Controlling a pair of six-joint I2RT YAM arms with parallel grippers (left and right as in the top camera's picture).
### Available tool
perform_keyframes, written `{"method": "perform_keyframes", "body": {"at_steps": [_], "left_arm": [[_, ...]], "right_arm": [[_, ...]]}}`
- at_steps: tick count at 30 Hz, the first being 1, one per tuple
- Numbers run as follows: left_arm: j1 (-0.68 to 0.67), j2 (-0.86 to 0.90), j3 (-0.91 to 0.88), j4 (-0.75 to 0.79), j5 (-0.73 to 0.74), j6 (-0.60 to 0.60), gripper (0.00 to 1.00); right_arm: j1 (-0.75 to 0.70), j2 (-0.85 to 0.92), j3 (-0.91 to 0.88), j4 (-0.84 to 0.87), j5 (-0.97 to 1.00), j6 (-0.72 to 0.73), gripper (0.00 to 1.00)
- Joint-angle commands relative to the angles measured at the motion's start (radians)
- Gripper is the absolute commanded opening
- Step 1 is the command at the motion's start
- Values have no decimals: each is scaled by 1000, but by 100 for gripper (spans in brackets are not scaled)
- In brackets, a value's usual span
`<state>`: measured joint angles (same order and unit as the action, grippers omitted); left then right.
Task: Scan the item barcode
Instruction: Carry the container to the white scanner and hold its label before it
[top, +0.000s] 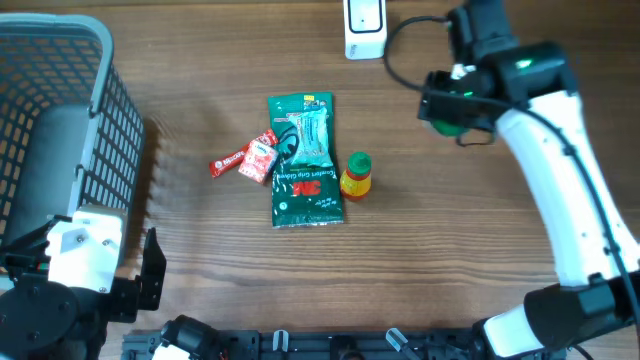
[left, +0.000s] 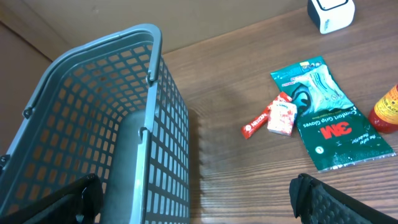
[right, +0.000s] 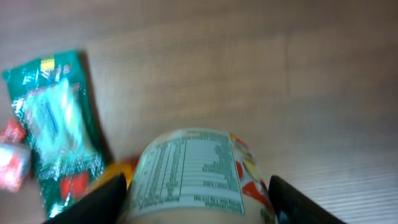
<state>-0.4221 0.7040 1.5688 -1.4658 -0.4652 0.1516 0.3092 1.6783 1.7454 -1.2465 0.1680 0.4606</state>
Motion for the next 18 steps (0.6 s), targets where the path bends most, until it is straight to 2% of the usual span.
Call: {"method": "perform_keyframes", "body": {"at_steps": [1, 7, 9, 11, 18], "left_arm": [[8, 5, 2, 2, 8, -9, 100], [8, 5, 2, 2, 8, -9, 100], [8, 5, 2, 2, 8, -9, 100], [8, 5, 2, 2, 8, -9, 100], [8, 5, 2, 2, 8, -9, 100]], "right_arm": [[50, -1, -127, 171, 177, 35, 40], [37, 0, -332, 578, 175, -18, 42], [36, 3, -361, 692, 176, -52, 54], [37, 18, -364, 771, 175, -97, 57], [16, 108, -364, 938, 188, -121, 52]]}}
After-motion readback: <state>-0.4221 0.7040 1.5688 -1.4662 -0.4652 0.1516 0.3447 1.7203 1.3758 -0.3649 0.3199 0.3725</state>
